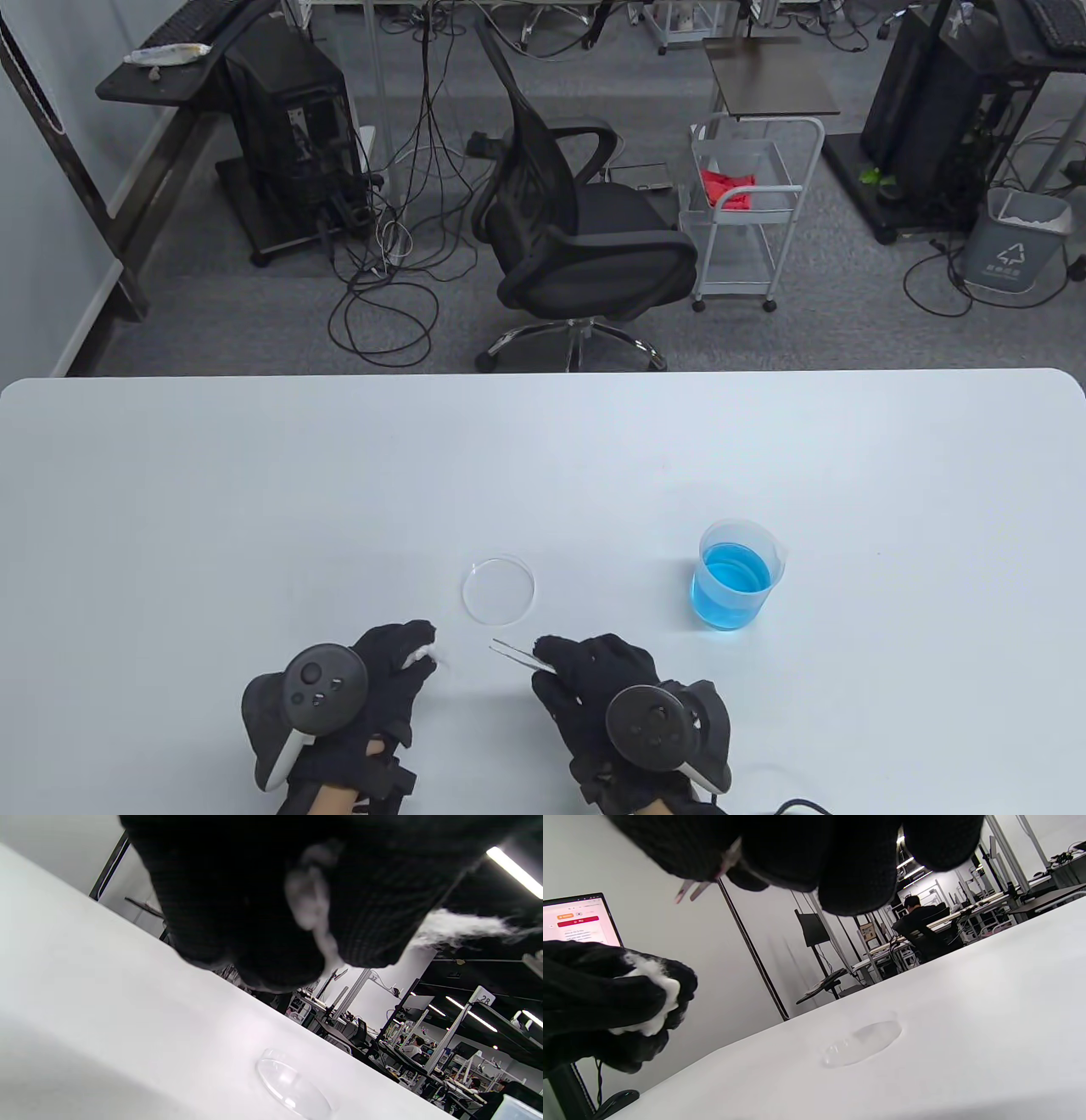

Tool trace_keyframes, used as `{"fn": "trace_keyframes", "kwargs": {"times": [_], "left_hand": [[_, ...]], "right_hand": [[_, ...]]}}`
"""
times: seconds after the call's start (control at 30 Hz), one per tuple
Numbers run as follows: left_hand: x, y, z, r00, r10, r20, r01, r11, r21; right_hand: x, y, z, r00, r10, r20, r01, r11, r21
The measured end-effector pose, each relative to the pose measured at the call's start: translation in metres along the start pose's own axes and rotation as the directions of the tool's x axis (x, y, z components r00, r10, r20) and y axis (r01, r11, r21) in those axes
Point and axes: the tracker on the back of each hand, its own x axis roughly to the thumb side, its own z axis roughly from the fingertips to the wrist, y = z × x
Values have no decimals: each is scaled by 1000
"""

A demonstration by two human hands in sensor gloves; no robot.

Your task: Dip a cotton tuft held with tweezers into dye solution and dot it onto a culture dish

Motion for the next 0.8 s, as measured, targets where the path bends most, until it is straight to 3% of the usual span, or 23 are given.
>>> {"fn": "trace_keyframes", "kwargs": {"times": [0.3, 0.8], "left_hand": [[13, -13, 9, 988, -38, 151, 27, 997, 78], [23, -22, 15, 967, -118, 224, 97, 990, 100]], "right_hand": [[4, 4, -2, 998, -14, 68, 9, 997, 80], [9, 10, -1, 996, 70, 57, -76, 991, 108]]}}
